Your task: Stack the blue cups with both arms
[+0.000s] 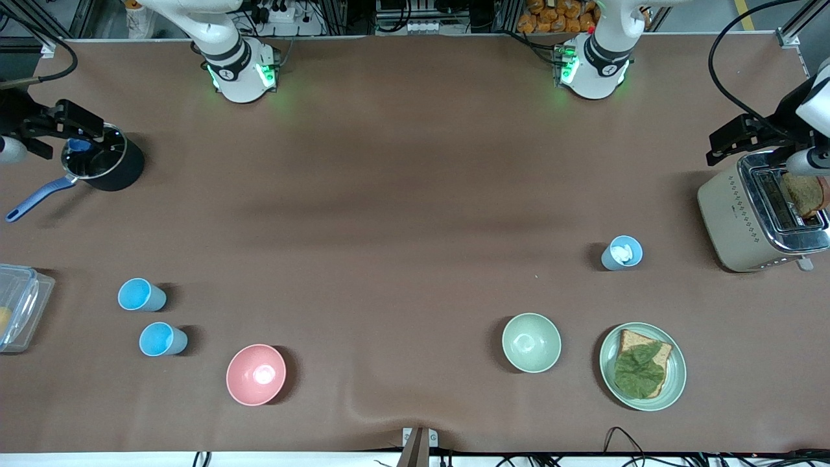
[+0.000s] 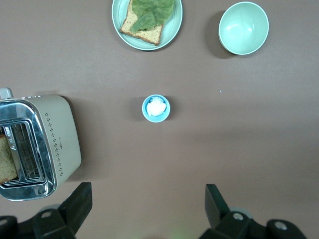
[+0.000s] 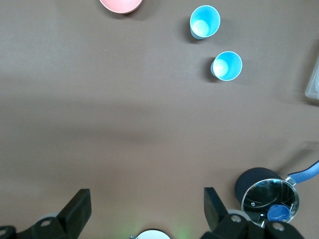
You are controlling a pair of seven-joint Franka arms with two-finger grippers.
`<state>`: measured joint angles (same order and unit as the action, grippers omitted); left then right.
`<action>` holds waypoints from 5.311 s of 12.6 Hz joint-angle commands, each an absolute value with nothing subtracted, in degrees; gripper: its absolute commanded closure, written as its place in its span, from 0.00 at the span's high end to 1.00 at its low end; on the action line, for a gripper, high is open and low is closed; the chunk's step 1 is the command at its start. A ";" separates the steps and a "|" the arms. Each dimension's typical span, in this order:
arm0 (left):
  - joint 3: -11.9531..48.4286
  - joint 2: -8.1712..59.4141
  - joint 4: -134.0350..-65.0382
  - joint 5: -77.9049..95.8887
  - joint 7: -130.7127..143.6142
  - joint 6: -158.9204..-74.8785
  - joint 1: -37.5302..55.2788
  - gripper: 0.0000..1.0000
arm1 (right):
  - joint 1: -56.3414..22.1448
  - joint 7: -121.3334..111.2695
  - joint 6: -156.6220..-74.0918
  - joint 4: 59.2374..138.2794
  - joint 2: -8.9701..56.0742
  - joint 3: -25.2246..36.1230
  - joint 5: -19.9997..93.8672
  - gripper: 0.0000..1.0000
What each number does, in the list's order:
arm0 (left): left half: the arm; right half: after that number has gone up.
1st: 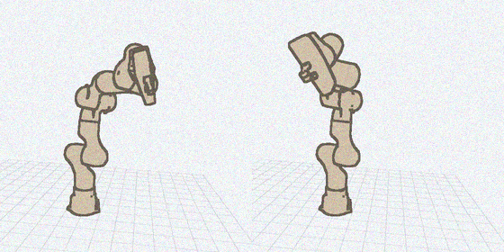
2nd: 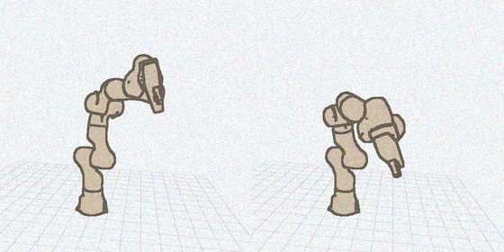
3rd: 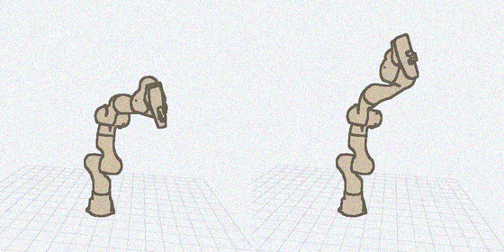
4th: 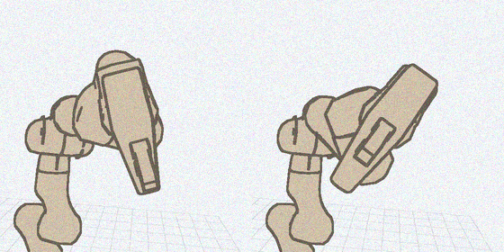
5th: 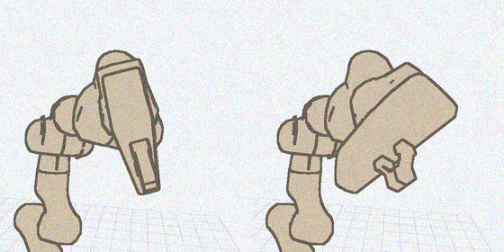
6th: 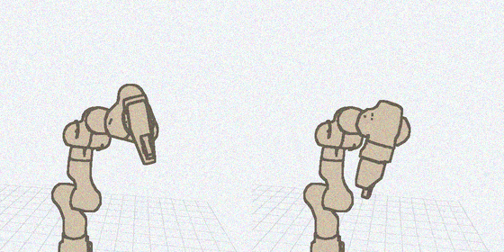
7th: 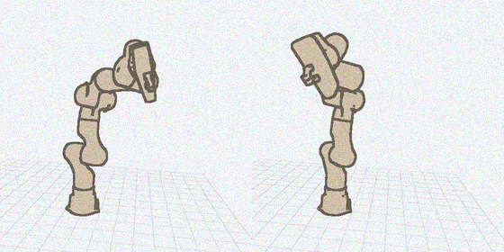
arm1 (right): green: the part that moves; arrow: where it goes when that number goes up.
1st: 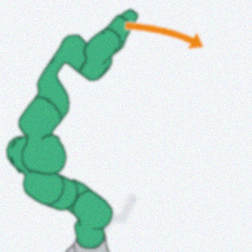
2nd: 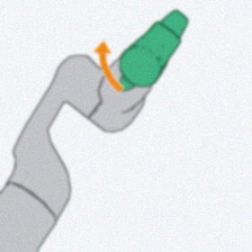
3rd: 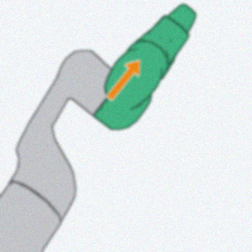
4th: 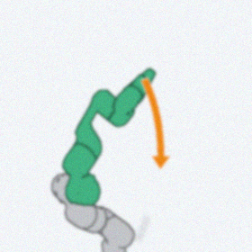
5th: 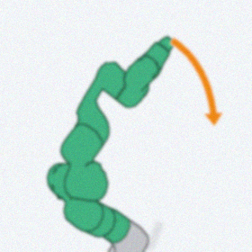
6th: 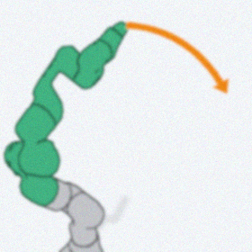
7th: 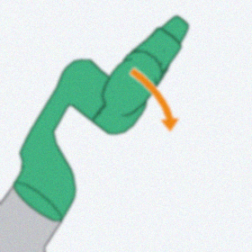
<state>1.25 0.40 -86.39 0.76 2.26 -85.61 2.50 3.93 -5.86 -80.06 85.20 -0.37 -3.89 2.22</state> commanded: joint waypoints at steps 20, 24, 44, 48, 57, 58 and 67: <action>1.14 1.67 -97.37 -2.72 0.97 -97.45 1.49 1.00 | 3.60 -5.63 -79.54 84.90 -0.79 -3.96 1.76 1.00; 1.14 1.67 -103.08 -2.64 0.97 -104.31 1.49 1.00 | 3.60 -5.63 -79.54 84.90 -0.79 -3.96 1.76 1.00; 1.32 14.58 -118.39 -1.58 0.88 -126.91 -2.29 0.92 | 3.69 -5.63 -79.54 84.90 -0.79 -3.96 1.76 1.00; 1.41 18.71 -118.30 -1.50 0.88 -131.74 -2.29 0.88 | 3.87 -5.62 -79.28 84.81 -0.18 -3.87 2.11 1.00; 1.58 21.62 -118.21 0.97 0.88 -134.21 -1.76 0.00 | 8.42 -7.02 -81.54 83.59 11.41 -3.52 2.37 1.00; 2.10 21.53 -118.04 0.97 0.97 -134.21 -1.76 0.00 | 10.35 -8.25 -83.74 83.50 13.43 -3.52 2.37 1.00; 18.61 17.84 -116.46 4.04 19.11 -133.24 -1.67 0.00 | 11.87 -11.77 -109.67 83.58 35.31 -3.52 -3.34 1.00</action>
<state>14.54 19.44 -116.53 2.98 12.98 -133.83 -1.50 12.00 -10.94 -107.81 85.86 31.17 -2.98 -1.93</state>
